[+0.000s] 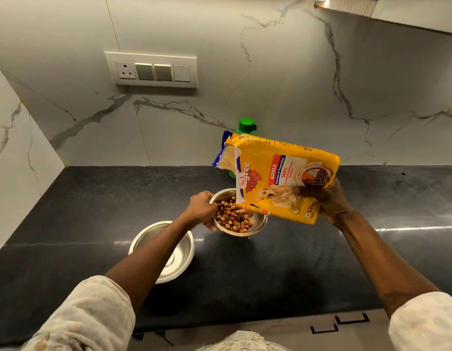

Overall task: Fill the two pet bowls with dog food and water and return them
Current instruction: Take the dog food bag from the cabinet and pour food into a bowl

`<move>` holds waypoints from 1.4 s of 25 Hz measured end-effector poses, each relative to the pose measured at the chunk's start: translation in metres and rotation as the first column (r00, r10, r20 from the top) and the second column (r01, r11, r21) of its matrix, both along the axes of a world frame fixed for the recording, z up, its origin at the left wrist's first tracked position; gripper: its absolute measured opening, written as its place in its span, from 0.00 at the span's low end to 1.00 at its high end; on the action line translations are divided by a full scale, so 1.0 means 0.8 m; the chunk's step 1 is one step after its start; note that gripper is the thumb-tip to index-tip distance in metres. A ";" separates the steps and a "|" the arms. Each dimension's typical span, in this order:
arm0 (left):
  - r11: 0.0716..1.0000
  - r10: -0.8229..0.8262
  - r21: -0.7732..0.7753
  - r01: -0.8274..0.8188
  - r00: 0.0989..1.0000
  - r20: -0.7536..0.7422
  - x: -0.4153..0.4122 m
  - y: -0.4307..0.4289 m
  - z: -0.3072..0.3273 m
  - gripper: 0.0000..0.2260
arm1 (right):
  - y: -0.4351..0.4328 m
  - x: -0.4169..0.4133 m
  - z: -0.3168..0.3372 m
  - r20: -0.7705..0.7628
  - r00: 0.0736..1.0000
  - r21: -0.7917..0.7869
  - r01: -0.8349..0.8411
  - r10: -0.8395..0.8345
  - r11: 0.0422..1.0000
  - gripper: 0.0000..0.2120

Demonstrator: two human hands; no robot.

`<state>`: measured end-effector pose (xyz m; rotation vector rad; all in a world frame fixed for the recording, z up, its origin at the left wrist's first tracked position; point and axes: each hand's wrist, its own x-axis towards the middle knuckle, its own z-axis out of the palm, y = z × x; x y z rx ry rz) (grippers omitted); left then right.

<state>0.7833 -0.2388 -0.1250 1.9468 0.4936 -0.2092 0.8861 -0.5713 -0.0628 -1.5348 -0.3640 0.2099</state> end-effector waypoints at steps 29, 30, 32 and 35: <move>0.999 0.002 -0.045 -0.002 1.000 0.003 -0.009 -0.008 -0.012 0.08 | -0.020 0.002 0.018 -0.002 1.000 -0.038 -0.013 0.013 0.999 0.36; 0.999 0.002 -0.050 -0.002 1.000 0.001 -0.009 -0.009 -0.012 0.08 | -0.019 0.002 0.019 0.007 1.000 -0.050 -0.023 0.023 0.998 0.35; 0.999 -0.001 -0.054 0.001 1.000 -0.003 -0.009 -0.011 -0.012 0.07 | -0.017 0.002 0.018 0.015 0.999 -0.060 -0.037 0.038 0.998 0.34; 0.999 -0.005 -0.051 0.005 1.000 0.000 -0.010 -0.012 -0.012 0.07 | -0.017 0.002 0.017 0.016 0.998 -0.066 -0.059 0.060 0.996 0.35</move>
